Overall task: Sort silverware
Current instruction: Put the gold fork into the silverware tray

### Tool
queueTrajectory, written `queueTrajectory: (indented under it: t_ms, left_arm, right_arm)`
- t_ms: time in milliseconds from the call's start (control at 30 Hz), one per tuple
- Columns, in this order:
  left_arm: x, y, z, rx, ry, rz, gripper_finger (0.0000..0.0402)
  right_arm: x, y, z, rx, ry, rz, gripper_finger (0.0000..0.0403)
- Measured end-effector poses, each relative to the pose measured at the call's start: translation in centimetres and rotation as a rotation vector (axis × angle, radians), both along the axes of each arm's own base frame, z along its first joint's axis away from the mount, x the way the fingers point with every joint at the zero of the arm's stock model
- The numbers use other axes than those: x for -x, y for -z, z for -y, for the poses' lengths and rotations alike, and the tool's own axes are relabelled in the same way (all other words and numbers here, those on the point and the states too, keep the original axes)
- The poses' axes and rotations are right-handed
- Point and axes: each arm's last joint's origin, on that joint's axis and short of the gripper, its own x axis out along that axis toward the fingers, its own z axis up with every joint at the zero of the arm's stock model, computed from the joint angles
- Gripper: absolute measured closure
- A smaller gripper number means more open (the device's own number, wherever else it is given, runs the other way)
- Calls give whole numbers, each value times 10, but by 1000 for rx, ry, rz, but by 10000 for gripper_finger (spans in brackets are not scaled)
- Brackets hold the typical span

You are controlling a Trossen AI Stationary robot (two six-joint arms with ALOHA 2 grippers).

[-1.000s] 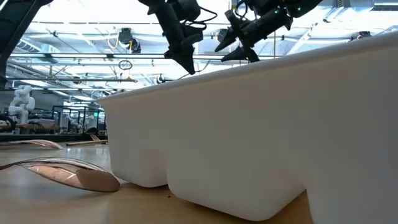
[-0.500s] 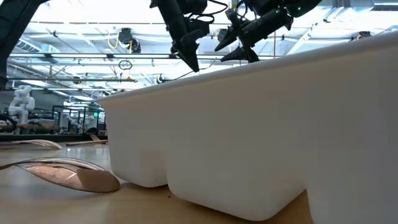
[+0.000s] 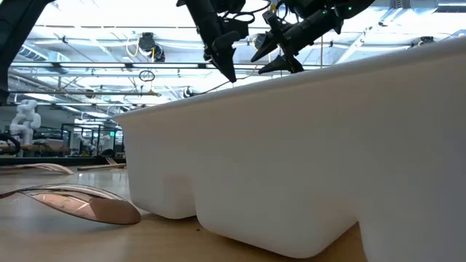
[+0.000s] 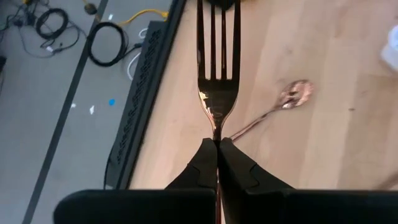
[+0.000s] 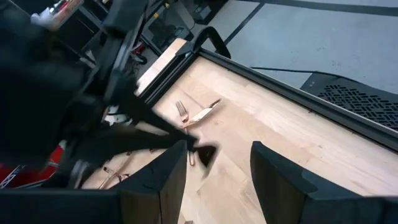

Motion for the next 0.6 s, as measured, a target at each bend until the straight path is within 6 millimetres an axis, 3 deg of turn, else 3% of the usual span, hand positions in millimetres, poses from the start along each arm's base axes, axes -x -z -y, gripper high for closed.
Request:
queueTrajectory:
  t_ms: [600]
  left_arm:
    - [-6,-2,8,-18,14,26,400]
  right_arm:
    - [3,7,-2,-23,18,-76,238]
